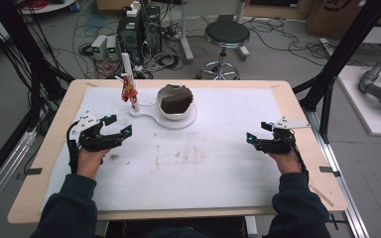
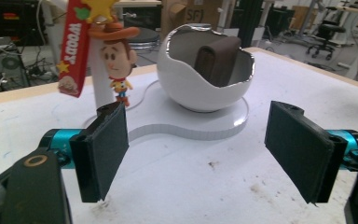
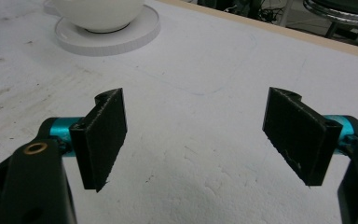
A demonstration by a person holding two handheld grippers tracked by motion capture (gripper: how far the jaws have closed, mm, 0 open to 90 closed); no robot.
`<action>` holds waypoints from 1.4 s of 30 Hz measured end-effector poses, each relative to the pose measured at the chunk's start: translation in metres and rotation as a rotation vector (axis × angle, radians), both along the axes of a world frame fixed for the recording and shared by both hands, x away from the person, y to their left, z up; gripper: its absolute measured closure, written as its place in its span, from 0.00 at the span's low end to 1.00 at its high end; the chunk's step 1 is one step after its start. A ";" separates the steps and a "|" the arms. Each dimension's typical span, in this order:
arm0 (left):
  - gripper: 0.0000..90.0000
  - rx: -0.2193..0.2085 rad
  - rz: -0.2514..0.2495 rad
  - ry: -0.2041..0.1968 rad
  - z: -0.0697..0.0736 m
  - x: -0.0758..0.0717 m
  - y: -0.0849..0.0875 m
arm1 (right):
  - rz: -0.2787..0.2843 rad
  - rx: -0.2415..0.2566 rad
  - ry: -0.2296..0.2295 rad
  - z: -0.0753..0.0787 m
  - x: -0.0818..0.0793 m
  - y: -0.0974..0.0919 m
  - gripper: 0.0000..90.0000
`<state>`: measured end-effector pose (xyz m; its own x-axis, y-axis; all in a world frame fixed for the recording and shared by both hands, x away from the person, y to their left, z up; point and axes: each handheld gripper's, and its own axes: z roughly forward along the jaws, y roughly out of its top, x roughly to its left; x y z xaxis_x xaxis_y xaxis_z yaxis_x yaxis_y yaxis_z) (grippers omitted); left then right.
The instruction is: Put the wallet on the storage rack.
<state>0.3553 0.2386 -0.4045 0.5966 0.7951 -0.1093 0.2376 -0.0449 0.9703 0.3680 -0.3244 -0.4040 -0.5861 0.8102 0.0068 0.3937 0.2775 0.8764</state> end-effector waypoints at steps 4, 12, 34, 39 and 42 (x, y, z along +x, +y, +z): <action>0.24 -0.003 0.013 0.001 -0.002 -0.001 0.004 | -0.014 0.010 0.006 -0.001 -0.001 0.000 0.24; 0.24 -0.030 0.016 -0.005 -0.002 -0.002 0.008 | -0.028 0.014 0.001 0.000 -0.004 0.002 0.24; 0.24 -0.041 0.015 -0.010 -0.004 -0.001 0.013 | -0.040 0.002 -0.002 -0.003 -0.008 0.003 0.24; 0.24 -0.045 0.016 -0.007 -0.004 -0.001 0.014 | -0.039 0.001 -0.005 -0.003 -0.008 0.003 0.24; 0.24 -0.046 0.015 -0.005 -0.004 -0.001 0.014 | -0.039 0.002 -0.001 -0.003 -0.007 0.003 0.24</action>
<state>0.3545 0.2521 -0.4089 0.5855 0.7979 -0.1431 0.2333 0.0032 0.9724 0.3605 -0.3216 -0.4069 -0.5537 0.8326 0.0077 0.4030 0.2599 0.8775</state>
